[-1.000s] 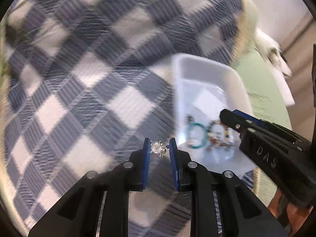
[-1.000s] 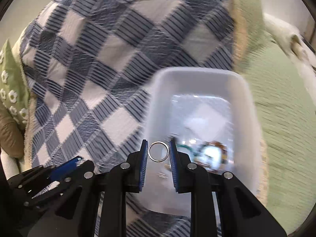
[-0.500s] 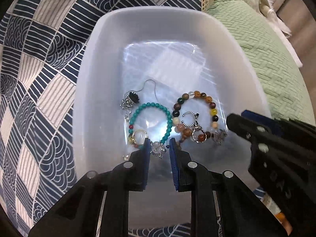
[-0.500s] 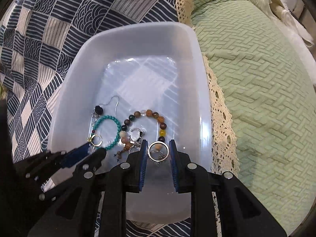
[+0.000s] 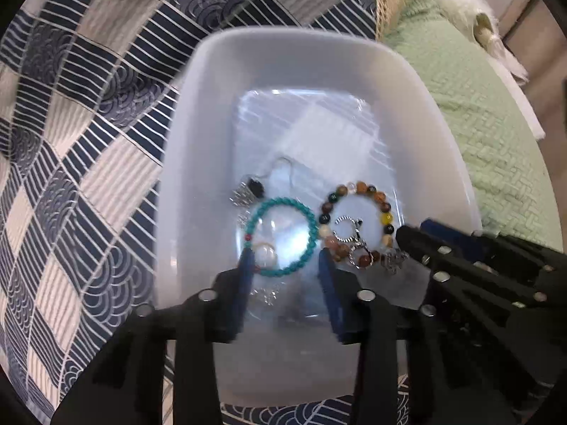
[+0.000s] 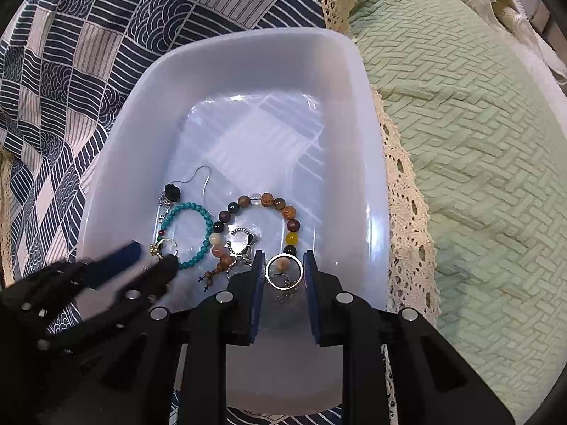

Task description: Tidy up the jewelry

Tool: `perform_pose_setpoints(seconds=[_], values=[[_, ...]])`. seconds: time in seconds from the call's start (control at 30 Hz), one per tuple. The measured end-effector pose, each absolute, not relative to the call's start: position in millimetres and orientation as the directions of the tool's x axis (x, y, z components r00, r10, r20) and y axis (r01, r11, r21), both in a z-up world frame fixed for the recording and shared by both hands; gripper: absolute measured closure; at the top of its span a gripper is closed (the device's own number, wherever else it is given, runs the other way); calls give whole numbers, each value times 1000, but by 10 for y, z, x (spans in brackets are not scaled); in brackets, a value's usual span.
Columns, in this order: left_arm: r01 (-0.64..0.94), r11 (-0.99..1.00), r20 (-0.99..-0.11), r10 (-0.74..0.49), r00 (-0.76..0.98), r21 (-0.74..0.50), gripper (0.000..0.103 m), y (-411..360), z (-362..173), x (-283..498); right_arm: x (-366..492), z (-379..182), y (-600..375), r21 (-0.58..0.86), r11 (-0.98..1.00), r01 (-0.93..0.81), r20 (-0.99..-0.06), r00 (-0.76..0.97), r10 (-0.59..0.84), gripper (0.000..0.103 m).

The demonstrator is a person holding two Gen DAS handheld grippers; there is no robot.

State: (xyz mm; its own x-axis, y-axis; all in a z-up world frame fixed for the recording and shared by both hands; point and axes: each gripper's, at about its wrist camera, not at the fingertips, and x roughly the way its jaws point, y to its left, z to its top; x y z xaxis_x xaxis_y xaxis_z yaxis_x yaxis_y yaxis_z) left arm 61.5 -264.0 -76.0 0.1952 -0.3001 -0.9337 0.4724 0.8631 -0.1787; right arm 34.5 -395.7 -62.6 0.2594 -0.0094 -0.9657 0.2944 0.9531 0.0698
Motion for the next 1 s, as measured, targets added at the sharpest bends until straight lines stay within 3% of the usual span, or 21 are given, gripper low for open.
perform_pose_setpoints(seconds=[0.13, 0.23, 0.3, 0.4, 0.43, 0.53, 0.67, 0.87, 1.0], values=[[451, 869, -926, -321, 200, -205, 65, -2559, -675, 661, 367, -637, -3918, 69, 955, 287, -967, 253, -6, 79], [429, 875, -918, -337, 209, -224, 63, -2461, -591, 687, 360, -577, -3908, 67, 953, 296, -963, 268, -16, 59], [419, 878, -907, -350, 234, -231, 56, -2367, -458, 682, 343, -490, -3893, 77, 954, 291, -958, 288, -11, 56], [420, 891, -890, -323, 323, -171, 37, -2261, -195, 646, 295, -348, -3865, 90, 953, 288, -949, 315, -6, 55], [420, 891, -884, -326, 335, -169, 29, -2259, -140, 634, 267, -293, -3862, 86, 953, 289, -946, 323, -13, 49], [420, 891, -871, -338, 357, -174, 18, -2167, 40, 605, 185, -95, -3814, 63, 954, 292, -928, 368, -51, 30], [431, 893, -872, -311, 378, -132, 17, -2099, 155, 551, 86, 79, -3675, -25, 962, 271, -902, 409, -139, 20], [442, 896, -873, -247, 421, -41, 17, -2033, 219, 429, -91, 77, -3566, 7, 960, 279, -891, 438, -121, 17], [443, 894, -870, -268, 415, -64, 16, -2004, 239, 396, -205, 59, -3467, -4, 960, 280, -881, 452, -136, 17]])
